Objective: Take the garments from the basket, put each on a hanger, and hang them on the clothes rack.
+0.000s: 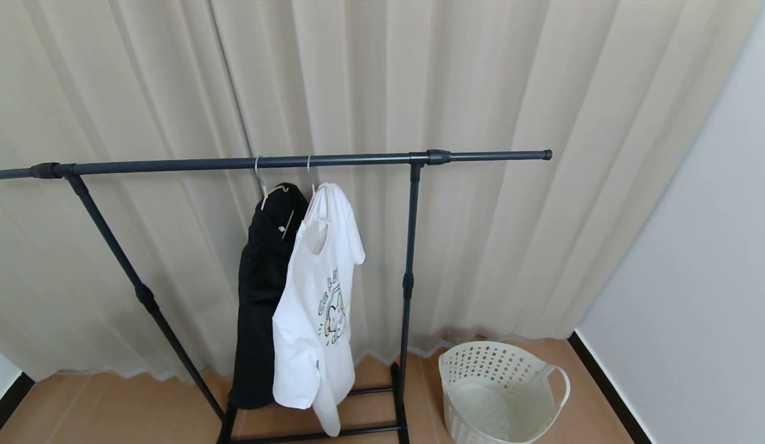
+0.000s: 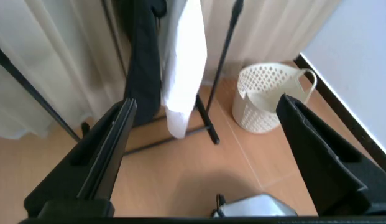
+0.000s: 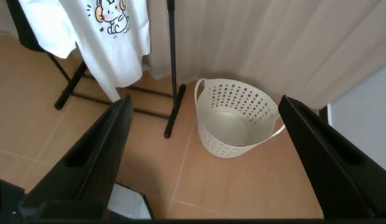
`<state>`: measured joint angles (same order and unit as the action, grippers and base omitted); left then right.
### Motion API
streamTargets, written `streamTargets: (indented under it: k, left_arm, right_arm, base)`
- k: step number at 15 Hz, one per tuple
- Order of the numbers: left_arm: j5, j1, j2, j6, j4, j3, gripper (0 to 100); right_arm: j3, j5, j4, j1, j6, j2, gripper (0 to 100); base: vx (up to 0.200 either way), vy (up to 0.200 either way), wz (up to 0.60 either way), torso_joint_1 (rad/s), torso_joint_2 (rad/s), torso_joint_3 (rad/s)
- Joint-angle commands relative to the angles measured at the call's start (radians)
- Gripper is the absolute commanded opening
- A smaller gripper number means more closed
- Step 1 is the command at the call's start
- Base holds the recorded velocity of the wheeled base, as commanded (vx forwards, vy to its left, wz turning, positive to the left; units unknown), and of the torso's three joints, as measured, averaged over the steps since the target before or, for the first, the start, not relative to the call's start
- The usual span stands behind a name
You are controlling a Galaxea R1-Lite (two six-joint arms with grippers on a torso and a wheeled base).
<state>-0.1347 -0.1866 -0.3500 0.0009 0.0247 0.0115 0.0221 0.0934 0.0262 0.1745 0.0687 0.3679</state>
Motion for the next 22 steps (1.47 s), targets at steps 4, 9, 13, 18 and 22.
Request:
streamTargets:
  k: [4, 9, 13, 18, 22]
  left_arm:
    - [0.214, 0.038, 0.25, 0.025, -0.069, 0.004, 100]
    - [0.178, 0.207, 0.295, 0.033, -0.071, 0.004, 100]
    - [0.119, 0.185, 0.35, -0.004, -0.069, 0.007, 100]
    - [0.119, 0.187, 0.35, -0.001, -0.068, 0.007, 100]
    - [0.119, 0.187, 0.35, -0.001, -0.068, 0.007, 100]
  right_arm:
    - [0.015, 0.042, -0.077, -0.188, 0.114, -0.366, 100]
    - [0.018, 0.117, -0.118, -0.151, 0.033, -0.303, 100]
    - [0.016, 0.143, -0.112, -0.17, 0.046, -0.365, 100]
    - [0.009, 0.051, -0.103, -0.171, -0.032, -0.365, 100]
    - [0.01, 0.051, -0.103, -0.171, -0.03, -0.365, 100]
  base:
    - [0.0, 0.0, 0.0, 0.0, 0.0, 0.0]
    - [0.0, 0.0, 0.0, 0.0, 0.0, 0.0]
    - [0.0, 0.0, 0.0, 0.0, 0.0, 0.0]
    - [0.0, 0.0, 0.0, 0.0, 0.0, 0.0]
    - [0.0, 0.0, 0.0, 0.0, 0.0, 0.0]
